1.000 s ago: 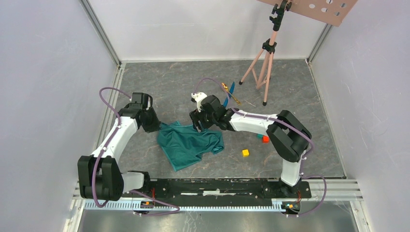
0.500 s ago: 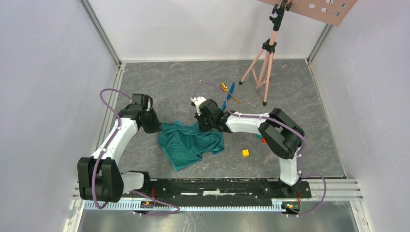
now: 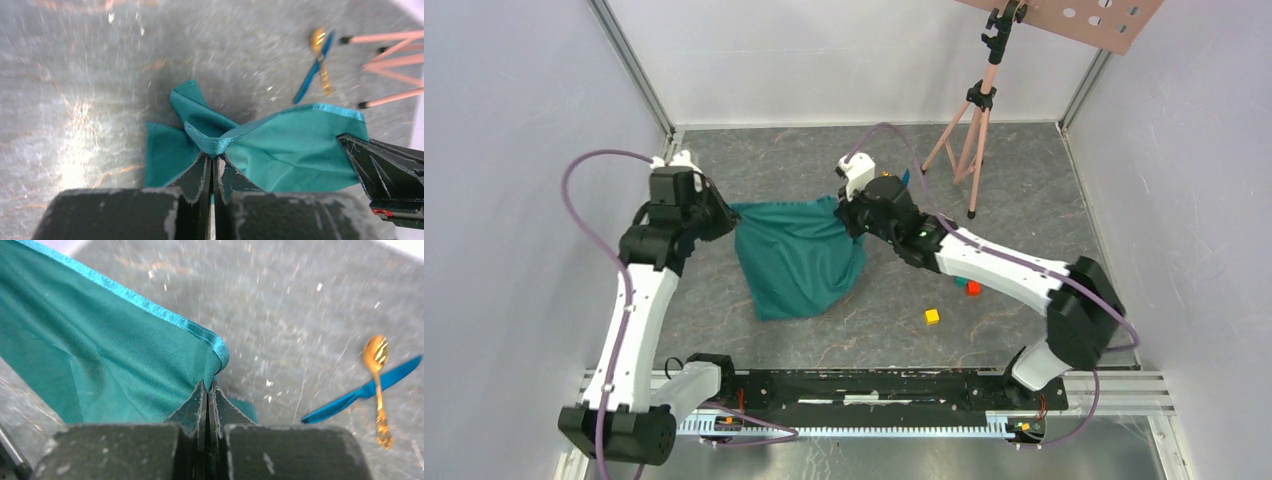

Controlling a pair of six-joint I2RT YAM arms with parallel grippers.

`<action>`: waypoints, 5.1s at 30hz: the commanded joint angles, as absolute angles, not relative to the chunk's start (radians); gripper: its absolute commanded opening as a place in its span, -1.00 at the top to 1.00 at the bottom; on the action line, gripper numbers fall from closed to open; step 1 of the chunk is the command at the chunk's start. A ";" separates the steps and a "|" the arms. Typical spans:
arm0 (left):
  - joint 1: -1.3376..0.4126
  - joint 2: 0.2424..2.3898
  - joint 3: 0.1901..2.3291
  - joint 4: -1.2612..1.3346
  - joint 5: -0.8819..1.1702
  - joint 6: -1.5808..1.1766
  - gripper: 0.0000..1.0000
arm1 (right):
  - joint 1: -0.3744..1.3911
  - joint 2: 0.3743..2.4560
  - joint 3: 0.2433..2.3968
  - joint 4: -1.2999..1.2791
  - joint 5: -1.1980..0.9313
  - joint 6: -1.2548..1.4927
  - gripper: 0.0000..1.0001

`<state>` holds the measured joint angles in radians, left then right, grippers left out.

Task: Fold the napkin into a case and place the utensils inside
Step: Flatten out the crumpled napkin at the center of the board, then smooth out the napkin at the center of the board.

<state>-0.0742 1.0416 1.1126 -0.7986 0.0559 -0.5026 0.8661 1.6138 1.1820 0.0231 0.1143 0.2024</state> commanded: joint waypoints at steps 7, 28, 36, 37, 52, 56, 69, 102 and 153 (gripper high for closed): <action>-0.071 0.793 1.486 -0.856 0.073 -0.425 0.86 | 0.871 1.280 1.165 0.257 -0.086 0.153 1.00; -0.071 0.743 1.319 -0.618 -0.231 -0.436 0.95 | 0.933 1.250 1.068 0.432 0.367 0.144 1.00; -0.067 1.136 1.195 -0.518 -0.305 -0.523 0.95 | 0.717 1.690 1.313 0.399 0.223 0.288 1.00; -0.059 1.195 1.190 -0.497 -0.318 -0.529 0.95 | 0.703 1.744 1.343 0.404 0.191 0.300 1.00; 0.120 1.846 1.661 -0.626 -0.205 -0.470 0.89 | 0.661 2.136 1.676 0.376 0.139 0.268 1.00; 0.137 1.983 1.879 -0.786 -0.215 -0.428 0.71 | 0.653 2.268 1.877 0.328 0.131 0.240 0.83; 0.122 1.596 1.387 -0.628 0.152 -0.534 -0.85 | 0.654 1.977 1.650 0.023 0.026 0.253 -0.73; 0.079 1.106 0.663 -0.771 -0.159 -0.827 -1.00 | 0.958 1.724 0.919 0.280 -0.224 0.428 -0.62; -0.215 0.917 0.734 -0.570 0.255 -0.715 -0.99 | 0.682 2.090 1.565 -0.110 -0.022 0.175 0.98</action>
